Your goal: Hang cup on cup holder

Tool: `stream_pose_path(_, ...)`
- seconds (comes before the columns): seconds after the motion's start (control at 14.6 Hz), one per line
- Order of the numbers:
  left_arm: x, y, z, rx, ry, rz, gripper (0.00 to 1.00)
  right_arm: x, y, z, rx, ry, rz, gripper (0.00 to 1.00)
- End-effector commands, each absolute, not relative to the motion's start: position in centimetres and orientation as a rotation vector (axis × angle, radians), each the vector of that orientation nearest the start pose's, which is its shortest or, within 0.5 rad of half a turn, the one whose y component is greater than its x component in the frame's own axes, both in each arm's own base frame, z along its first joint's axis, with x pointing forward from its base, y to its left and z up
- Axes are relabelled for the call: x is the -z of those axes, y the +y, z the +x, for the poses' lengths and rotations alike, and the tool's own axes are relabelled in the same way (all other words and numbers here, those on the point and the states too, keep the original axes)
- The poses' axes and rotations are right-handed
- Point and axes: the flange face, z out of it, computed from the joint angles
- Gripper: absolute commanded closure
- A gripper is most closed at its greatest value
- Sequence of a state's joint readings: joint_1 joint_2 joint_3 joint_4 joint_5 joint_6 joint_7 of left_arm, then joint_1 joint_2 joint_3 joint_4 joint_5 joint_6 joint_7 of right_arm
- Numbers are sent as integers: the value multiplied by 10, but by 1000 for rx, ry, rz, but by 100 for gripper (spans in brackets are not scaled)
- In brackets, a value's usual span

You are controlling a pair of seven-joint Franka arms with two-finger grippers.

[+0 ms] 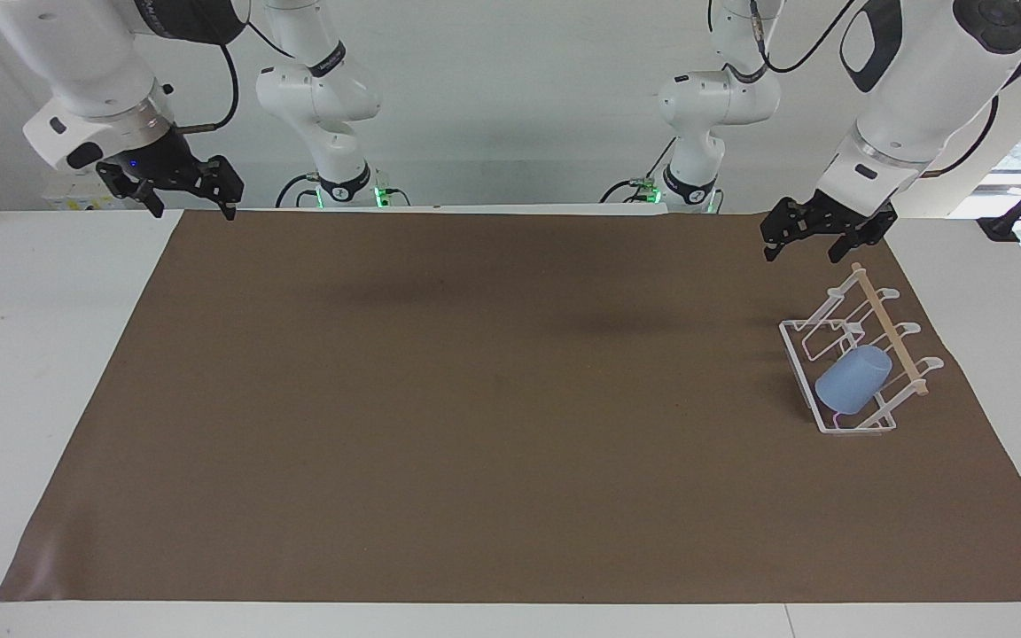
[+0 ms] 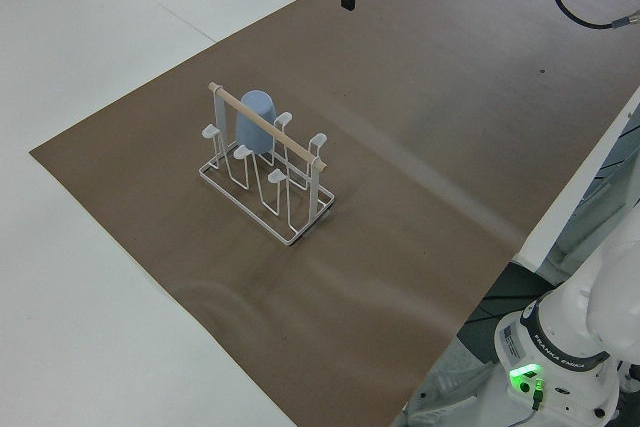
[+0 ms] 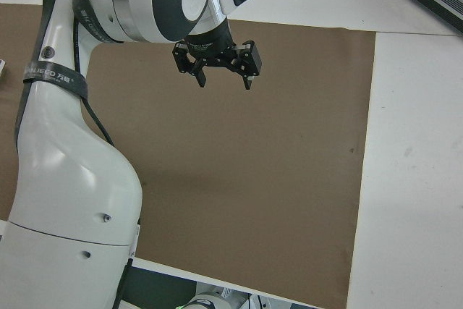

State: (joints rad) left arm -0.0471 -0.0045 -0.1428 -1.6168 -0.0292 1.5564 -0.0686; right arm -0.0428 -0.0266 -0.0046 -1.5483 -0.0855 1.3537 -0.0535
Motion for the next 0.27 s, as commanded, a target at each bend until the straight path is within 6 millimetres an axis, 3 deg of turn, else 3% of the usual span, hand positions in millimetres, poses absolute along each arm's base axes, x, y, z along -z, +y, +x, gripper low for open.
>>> stream_pose_path(0.0,-609,-106,542,-111,187,-3153,0,-632,-35,514,-277,18,-3185,1)
stream_pose_path(0.21,-608,-106,541,-116,187,-3150,0,-632,-35,514,-277,18,-3186,1)
